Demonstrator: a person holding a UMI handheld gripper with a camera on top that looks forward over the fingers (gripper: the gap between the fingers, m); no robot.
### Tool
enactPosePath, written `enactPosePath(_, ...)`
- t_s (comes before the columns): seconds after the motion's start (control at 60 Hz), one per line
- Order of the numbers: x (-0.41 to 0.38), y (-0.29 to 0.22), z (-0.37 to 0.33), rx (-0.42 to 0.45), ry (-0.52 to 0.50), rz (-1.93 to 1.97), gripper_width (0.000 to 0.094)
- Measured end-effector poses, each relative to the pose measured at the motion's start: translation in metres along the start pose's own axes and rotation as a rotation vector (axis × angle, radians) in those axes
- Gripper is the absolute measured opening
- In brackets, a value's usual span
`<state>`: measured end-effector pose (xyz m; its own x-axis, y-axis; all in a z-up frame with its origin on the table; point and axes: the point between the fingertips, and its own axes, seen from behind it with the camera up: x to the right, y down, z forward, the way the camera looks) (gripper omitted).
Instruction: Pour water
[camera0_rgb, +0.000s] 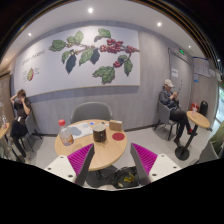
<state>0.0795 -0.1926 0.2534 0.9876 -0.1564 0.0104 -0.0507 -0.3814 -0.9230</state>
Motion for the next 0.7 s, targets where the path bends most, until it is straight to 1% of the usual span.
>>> enactPosePath(0.133, 0.002, 0.009, 0.006, -0.017, -0.005, 0.018, 0.0775)
enactPosePath(0.333, -0.020, 0.041, 0.021, -0.047, -0.037, 0.016, 0.0774)
enactPosePath(0.383, -0.031, 0.043, 0.033, -0.053, -0.064, 0.006, 0.0774)
enactPosePath(0.417, -0.044, 0.054, 0.036, -0.057, -0.078, 0.007, 0.0774)
enactPosePath(0.5, -0.065, 0.062, 0.050, -0.086, -0.133, -0.005, 0.0775)
enactPosePath(0.533, -0.084, 0.072, 0.056, -0.082, -0.140, -0.015, 0.0774)
enactPosePath(0.617, -0.116, 0.076, 0.067, -0.072, -0.191, -0.059, 0.0775)
enactPosePath(0.667, -0.140, 0.074, 0.079, -0.064, -0.243, -0.063, 0.0774)
enactPosePath(0.7, -0.166, 0.082, 0.082, -0.057, -0.275, -0.058, 0.0773)
